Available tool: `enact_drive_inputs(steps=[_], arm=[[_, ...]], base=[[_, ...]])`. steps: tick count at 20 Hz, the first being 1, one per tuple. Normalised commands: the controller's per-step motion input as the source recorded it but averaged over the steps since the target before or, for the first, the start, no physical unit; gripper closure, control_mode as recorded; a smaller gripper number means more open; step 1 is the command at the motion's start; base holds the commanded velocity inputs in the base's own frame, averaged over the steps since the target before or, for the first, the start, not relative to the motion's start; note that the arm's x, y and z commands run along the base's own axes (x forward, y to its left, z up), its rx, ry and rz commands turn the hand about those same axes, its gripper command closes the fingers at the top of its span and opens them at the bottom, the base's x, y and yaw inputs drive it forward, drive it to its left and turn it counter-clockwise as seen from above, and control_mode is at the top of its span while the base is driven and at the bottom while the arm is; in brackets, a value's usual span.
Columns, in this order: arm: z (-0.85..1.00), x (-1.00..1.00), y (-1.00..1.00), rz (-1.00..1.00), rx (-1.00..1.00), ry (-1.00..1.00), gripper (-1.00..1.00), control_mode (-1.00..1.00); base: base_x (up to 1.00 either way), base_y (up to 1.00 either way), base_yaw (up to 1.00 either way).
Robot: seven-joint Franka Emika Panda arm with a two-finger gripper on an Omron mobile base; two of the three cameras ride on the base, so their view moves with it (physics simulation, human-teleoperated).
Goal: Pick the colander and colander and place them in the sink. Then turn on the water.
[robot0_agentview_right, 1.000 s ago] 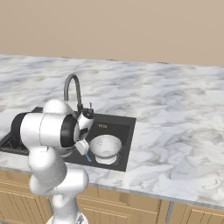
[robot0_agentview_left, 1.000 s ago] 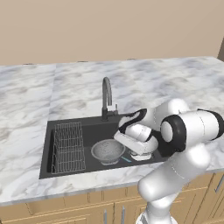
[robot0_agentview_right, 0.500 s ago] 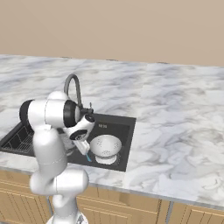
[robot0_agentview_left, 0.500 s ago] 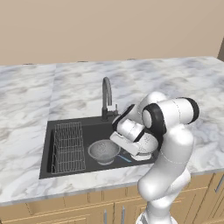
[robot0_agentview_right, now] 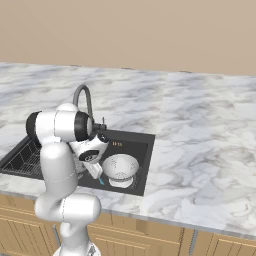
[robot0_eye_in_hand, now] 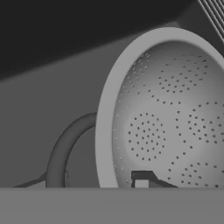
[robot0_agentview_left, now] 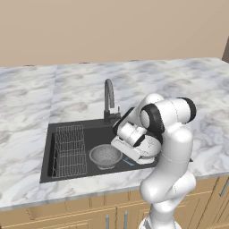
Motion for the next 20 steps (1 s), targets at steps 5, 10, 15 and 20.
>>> enact_drive_inputs(steps=[5, 10, 15, 20], arm=[[0.19, -0.04, 0.12, 0.00, 0.00, -0.01, -1.00, -1.00], [0.90, -0.06, 0.02, 0.00, 0.00, -0.01, -1.00, -1.00], [1.00, 0.00, 0.00, 0.00, 0.00, 0.00, -1.00, -1.00], [1.00, 0.00, -0.11, 0.00, 0.00, 0.00, -1.00, -1.00]], base=[[0.00, 0.00, 0.00], [0.00, 0.00, 0.00], [0.00, 0.00, 0.00], [0.00, 0.00, 0.00]])
